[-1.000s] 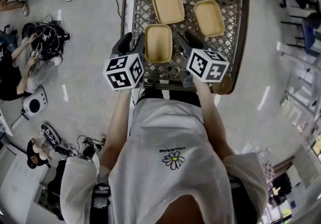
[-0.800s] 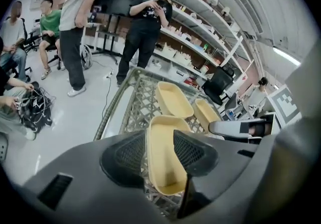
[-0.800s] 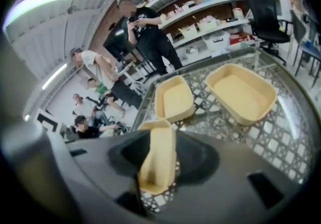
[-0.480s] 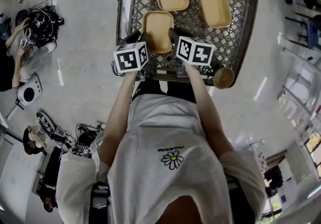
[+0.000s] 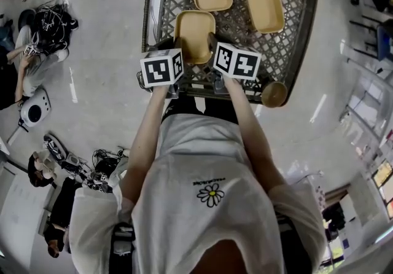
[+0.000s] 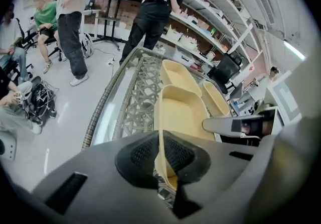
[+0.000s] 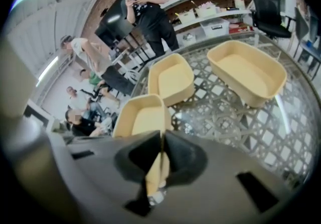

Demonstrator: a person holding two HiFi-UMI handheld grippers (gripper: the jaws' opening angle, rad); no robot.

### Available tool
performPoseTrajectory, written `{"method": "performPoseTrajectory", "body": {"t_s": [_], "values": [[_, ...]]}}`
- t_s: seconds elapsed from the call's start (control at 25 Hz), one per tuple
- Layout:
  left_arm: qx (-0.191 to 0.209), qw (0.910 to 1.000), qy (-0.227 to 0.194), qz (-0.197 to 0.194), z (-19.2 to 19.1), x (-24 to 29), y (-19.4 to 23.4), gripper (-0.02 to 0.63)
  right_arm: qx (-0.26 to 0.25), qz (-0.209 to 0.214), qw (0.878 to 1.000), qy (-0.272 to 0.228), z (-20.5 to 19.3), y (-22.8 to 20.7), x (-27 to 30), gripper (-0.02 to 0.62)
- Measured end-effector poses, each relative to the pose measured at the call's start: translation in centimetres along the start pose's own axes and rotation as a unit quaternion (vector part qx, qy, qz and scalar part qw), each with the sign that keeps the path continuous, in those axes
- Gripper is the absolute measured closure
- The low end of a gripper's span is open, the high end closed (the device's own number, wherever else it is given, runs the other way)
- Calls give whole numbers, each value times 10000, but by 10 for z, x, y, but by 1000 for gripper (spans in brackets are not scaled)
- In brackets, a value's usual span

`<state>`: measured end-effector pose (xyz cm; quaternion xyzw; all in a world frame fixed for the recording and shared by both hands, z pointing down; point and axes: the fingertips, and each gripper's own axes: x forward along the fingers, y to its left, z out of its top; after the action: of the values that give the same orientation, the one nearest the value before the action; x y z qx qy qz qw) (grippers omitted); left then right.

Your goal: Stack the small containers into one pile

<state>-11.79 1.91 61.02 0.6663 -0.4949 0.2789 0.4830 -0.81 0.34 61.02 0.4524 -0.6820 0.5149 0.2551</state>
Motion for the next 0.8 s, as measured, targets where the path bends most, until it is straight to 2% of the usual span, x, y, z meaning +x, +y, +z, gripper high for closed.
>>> {"method": "performPoseTrajectory", "body": {"t_s": [0.12, 0.28, 0.4, 0.52, 0.64, 0.8], "values": [[302, 9983, -491, -74, 27, -23, -13, 561, 83, 178, 9985, -508, 26, 15, -26, 549], [697, 9899, -1212, -215, 64, -65, -45, 561, -389, 205, 9915, -1226, 61, 36, -77, 549], [929, 9798, -1746, -310, 89, -99, -72, 561, -672, 157, 9806, -1835, 85, 50, -121, 551], [1235, 9654, -2250, -450, 116, -122, -95, 561, -926, 119, 9632, -2521, 110, 60, -156, 549], [1406, 9563, -2507, -531, 125, -136, -108, 561, -949, 87, 9536, -2855, 117, 64, -176, 550], [1343, 9551, -2577, -580, 122, -142, -114, 562, -968, 57, 9509, -2939, 116, 64, -186, 551]]}}
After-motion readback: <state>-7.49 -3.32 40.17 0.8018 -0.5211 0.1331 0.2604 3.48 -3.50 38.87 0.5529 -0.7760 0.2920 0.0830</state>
